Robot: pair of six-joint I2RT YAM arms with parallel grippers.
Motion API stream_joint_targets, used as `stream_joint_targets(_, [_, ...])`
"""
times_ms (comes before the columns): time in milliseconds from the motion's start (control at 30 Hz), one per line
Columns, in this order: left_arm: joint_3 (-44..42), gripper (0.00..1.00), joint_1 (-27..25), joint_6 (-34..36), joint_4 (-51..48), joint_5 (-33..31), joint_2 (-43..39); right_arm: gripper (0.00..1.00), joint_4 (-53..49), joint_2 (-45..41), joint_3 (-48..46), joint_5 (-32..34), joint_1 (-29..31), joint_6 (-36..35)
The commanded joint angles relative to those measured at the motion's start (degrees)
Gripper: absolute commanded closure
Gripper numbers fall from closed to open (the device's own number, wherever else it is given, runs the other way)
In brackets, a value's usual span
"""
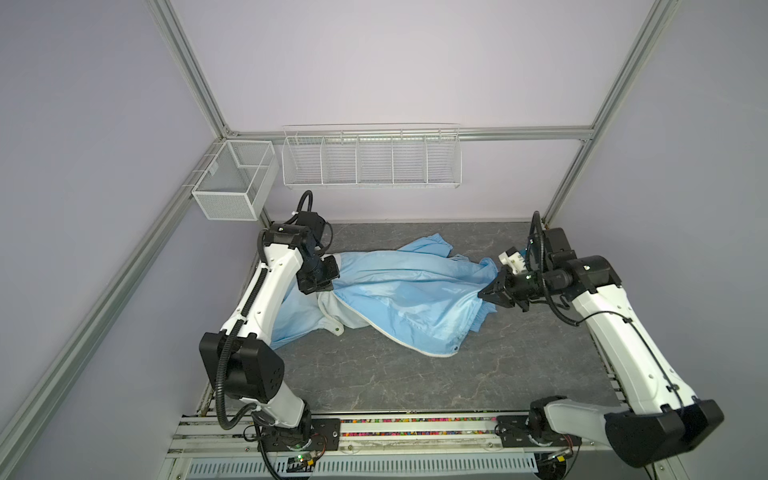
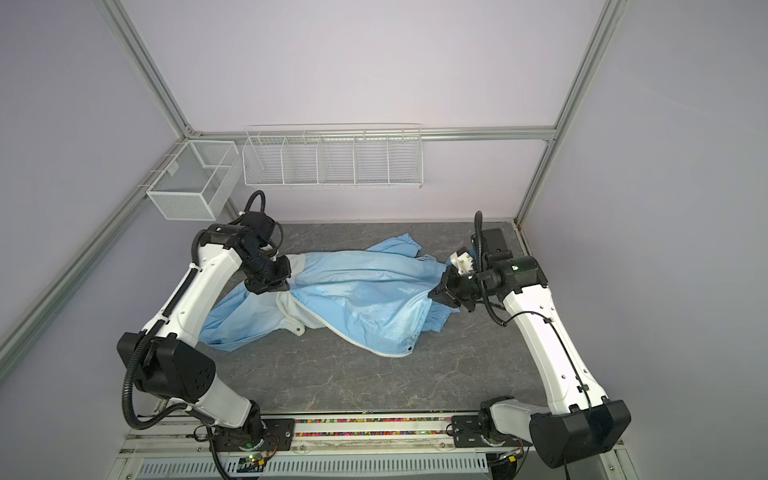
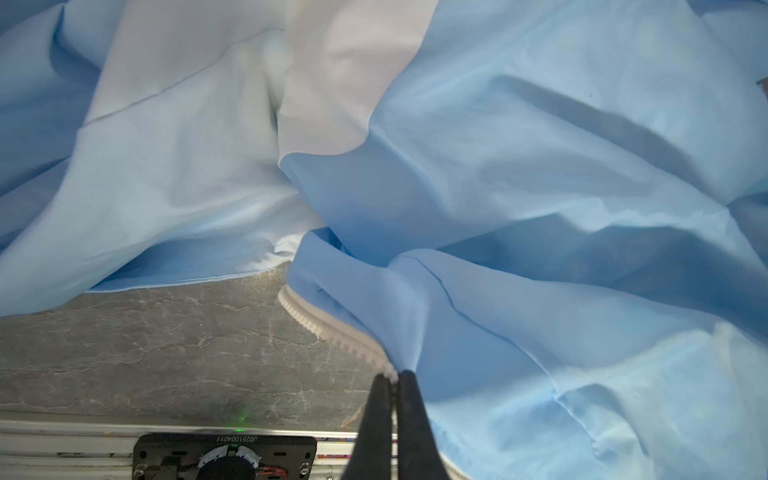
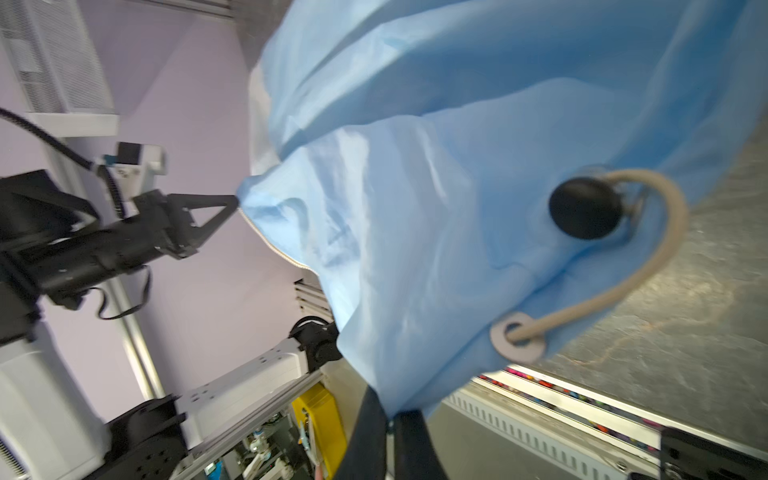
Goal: Zip up the jacket
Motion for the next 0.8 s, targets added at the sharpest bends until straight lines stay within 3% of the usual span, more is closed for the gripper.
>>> stream_joint_targets(0, [3.2, 1.0, -1.33, 1.65, -3.57, 4.35, 4.56, 0.93, 13.92, 7.18, 1.71, -10.85, -1.13, 7.29])
stream_joint_targets(100, [8.46, 1.0, -1.22, -0.51, 0.85, 8.04, 12.23, 0.93, 32.11, 17.73, 1.92, -16.56, -4.69, 22.0])
stream_joint_targets(167, [14.27, 1.0, -1.08, -2.79, 3.99, 10.62, 18.46, 0.93, 41.76, 24.43, 2.53, -16.62, -5.87, 30.41])
stream_joint_targets(233, [20.55, 1.0, -0.35, -7.19, 8.06, 14.11, 25.03, 0.93, 44.98, 32.24, 5.75, -13.93, -7.17, 35.82])
stream_joint_targets(333, [28.4, 1.0, 1.04, -14.13, 12.88, 16.48, 33.0, 0.88, 44.6, 42.32, 14.13, -11.55, -8.64, 38.5])
stream_joint_targets(400, [31.57, 1.0, 2.14, -17.72, 14.78, 16.28, 36.55, 0.78, 39.07, 47.44, 21.34, -10.01, -9.5, 35.6])
stream_joint_targets(500, [35.89, 0.73, 2.9, -18.98, 14.33, 14.11, 39.26, 0.51, 27.96, 51.19, 31.0, -8.1, -10.17, 26.97])
stream_joint_targets(567, [37.04, 0.63, 3.02, -17.9, 12.73, 12.61, 39.27, 0.36, 21.15, 50.59, 34.18, -5.73, -10.33, 20.33])
stream_joint_targets(667, [33.1, 0.54, 3.15, -16.29, 13.04, 10.63, 35.88, 0.26, 14.22, 46.6, 33.73, -0.19, -10.36, 10.83])
stream_joint_targets(767, [24.73, 0.5, 3.52, -16.11, 16.89, 9.33, 29.79, 0.23, 6.49, 41.75, 32.31, 9.06, -9.18, -0.61])
